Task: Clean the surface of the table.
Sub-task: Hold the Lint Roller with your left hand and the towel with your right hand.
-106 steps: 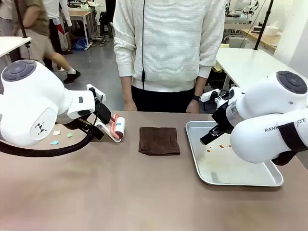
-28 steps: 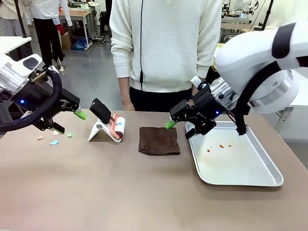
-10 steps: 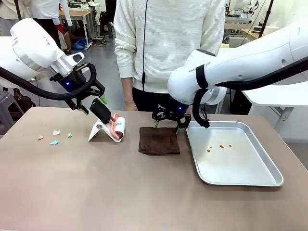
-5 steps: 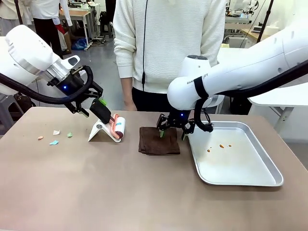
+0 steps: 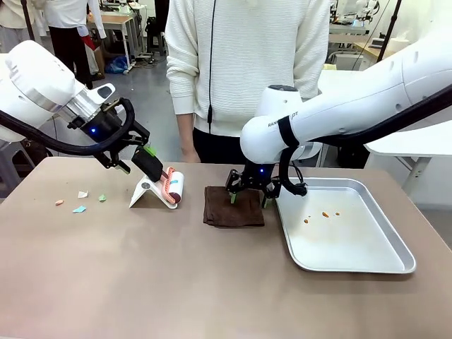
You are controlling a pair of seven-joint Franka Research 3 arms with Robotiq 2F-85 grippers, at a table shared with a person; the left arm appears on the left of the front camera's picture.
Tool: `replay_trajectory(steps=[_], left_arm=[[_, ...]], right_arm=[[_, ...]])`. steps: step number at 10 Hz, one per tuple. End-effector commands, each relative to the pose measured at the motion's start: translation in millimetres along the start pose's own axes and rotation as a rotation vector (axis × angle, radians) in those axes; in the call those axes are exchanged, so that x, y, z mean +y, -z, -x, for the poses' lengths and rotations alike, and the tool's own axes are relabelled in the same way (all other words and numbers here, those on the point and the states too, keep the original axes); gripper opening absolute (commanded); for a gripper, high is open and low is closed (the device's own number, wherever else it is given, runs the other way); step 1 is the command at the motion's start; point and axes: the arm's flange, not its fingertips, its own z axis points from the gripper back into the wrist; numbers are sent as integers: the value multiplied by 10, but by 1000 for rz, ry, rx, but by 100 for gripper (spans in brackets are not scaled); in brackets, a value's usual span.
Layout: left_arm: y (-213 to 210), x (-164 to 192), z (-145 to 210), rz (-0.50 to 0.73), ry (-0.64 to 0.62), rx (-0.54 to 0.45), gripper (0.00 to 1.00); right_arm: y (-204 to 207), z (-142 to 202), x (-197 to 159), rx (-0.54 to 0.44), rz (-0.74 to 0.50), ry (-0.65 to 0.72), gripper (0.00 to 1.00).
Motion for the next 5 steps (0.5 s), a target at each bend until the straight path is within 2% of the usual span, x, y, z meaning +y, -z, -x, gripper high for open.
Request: replay_trajectory(steps=[1,2,3,4,5], left_arm=[[7,22,-13,41,28,-3,100],[14,17,-18,55,32,-14,90],[17,9,-22,59,29,-14,40],[17,-1,-26,57,32,-12,30],[12,-45,-23,54,37,-17,0]], right_arm=[[-2,-31,61,-19,20,45,100],[13,-30,58,-6,21,47,100],[35,-25,61,5,29,40,40],[51,-24,66,13,31,37,40],[39,-22,60,17,34,34,0]])
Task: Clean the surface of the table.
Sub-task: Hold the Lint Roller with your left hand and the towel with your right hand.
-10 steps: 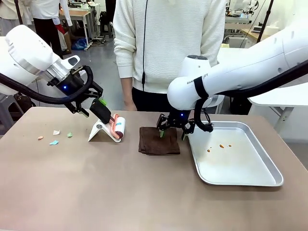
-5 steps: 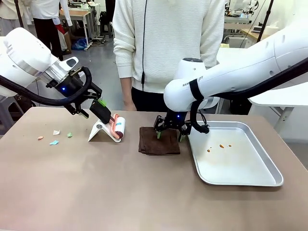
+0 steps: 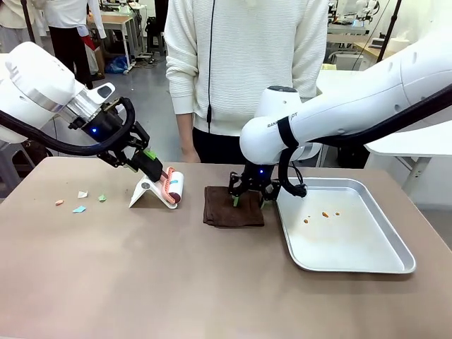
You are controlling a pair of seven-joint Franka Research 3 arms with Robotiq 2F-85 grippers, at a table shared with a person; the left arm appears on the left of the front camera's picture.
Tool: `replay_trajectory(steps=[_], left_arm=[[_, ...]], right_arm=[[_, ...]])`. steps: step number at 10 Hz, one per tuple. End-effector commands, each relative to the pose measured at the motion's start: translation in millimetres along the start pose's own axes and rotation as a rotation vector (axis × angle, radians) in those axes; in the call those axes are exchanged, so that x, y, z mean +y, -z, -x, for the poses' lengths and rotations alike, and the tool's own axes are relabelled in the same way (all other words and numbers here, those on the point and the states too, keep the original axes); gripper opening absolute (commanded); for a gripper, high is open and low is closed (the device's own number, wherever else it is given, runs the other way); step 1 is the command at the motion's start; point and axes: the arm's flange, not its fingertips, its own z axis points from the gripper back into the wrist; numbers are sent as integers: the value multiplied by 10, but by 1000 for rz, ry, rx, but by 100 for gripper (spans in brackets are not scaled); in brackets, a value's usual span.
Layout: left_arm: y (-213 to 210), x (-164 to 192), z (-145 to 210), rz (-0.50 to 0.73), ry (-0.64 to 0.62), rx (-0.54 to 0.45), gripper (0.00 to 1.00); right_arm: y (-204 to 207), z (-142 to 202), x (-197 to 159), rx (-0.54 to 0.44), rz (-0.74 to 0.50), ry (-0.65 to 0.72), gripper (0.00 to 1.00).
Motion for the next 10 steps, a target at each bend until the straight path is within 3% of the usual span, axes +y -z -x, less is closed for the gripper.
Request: replay_trajectory(steps=[1,2,10], left_arm=[[-11,-47,-16,22,25,-12,0],[-34,-84,2,11,32,-21,0],[-42,-155,32,-1,45,-35,0]], right_arm=[[15,-28,59,6,26,18,35],[23,-28,55,11,25,20,0],[104,-54,13,40,7,42,0]])
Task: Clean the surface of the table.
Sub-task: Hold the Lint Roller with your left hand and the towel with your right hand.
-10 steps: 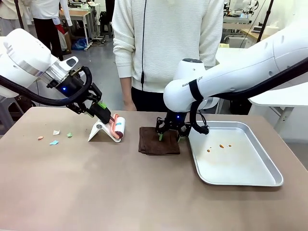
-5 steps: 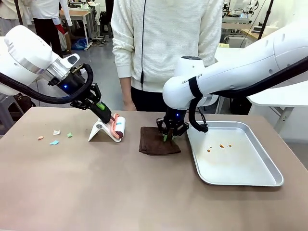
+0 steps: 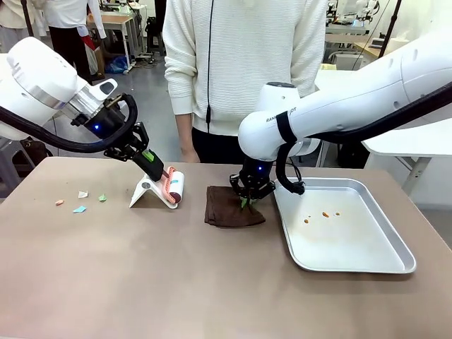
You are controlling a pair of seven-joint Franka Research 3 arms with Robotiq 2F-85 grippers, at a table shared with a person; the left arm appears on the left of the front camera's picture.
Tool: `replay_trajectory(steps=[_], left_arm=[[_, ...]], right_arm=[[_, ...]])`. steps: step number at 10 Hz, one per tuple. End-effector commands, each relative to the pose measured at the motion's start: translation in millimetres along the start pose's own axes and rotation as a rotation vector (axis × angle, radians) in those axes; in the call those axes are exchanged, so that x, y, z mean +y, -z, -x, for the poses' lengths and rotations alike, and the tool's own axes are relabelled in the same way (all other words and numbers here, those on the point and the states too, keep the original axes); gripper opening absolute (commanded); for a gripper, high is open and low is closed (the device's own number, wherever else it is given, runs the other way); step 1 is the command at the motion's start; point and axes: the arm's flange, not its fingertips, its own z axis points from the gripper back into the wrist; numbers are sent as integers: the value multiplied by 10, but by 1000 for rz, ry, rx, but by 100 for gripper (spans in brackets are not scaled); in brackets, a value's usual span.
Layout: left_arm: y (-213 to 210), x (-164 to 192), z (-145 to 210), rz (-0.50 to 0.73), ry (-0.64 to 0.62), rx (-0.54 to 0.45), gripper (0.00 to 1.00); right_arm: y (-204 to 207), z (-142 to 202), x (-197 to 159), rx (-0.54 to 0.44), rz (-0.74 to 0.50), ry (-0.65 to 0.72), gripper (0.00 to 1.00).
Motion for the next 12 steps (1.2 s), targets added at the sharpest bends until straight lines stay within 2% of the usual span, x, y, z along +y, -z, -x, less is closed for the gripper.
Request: replay_trajectory(steps=[1,3,5,8,10,12], left_arm=[[-29,-62,59,20,19,-30,0],[-89,-78,146,87,40,-48,0],[-140,-64,183,144,53,-24,0],[-286,-39,253,293,11,-67,0],[-454,18,346,359,2,-58,0],[-755,96,564,454,-34,12,0]], right_arm=[[154,-44,-51,24,-2,43,0],[90,-79,-148,42,-89,82,0],[19,-122,-289,88,-266,148,0],[-159,-117,-531,122,-563,188,0],[-333,-20,-726,163,-715,134,0],[-578,140,-1004,191,-958,80,0]])
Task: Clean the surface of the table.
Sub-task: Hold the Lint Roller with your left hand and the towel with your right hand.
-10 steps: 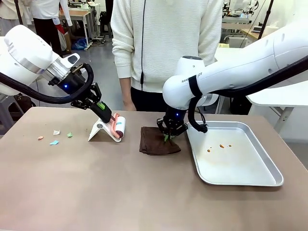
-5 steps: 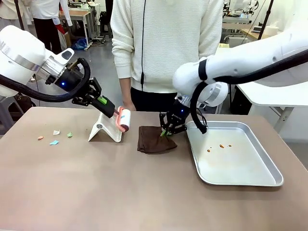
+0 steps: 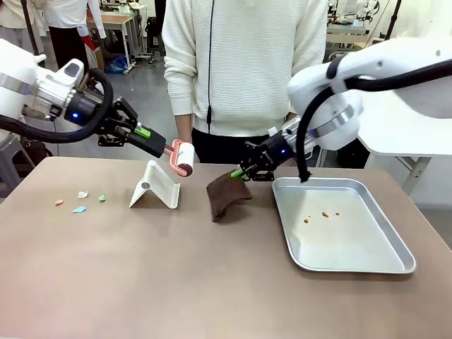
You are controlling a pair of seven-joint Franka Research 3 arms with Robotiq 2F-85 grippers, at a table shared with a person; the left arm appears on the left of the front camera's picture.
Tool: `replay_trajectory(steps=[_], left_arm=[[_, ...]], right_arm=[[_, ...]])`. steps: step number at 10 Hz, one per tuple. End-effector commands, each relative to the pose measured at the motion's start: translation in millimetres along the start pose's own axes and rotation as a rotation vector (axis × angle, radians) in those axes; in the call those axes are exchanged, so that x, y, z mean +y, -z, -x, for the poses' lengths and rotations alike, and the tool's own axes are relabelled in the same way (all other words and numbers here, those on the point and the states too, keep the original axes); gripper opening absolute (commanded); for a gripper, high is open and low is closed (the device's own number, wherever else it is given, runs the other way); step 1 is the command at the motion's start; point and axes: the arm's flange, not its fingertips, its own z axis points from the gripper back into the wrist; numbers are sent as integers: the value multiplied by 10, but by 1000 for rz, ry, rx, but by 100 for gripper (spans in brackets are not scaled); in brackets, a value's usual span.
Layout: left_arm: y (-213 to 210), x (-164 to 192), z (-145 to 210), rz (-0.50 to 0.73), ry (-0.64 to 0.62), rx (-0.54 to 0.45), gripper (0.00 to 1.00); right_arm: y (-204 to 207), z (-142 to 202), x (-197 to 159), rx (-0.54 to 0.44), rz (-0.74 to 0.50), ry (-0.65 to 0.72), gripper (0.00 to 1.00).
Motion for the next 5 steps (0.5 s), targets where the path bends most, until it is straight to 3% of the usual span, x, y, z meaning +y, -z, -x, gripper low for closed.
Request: replay_trajectory(steps=[1,3,4,5], left_arm=[[-355,2,333,105,-3,114,0],[-763,113,794,110,-36,143,0],[-951,217,1014,163,5,163,0],[-1153,363,1219,209,26,163,0]], right_arm=[[-384,432,-234,92,-214,-96,0],[-749,891,-425,93,-358,-223,0],[-964,1074,-576,68,-427,-253,0],[-1232,1219,-771,-16,-465,-230,0]])
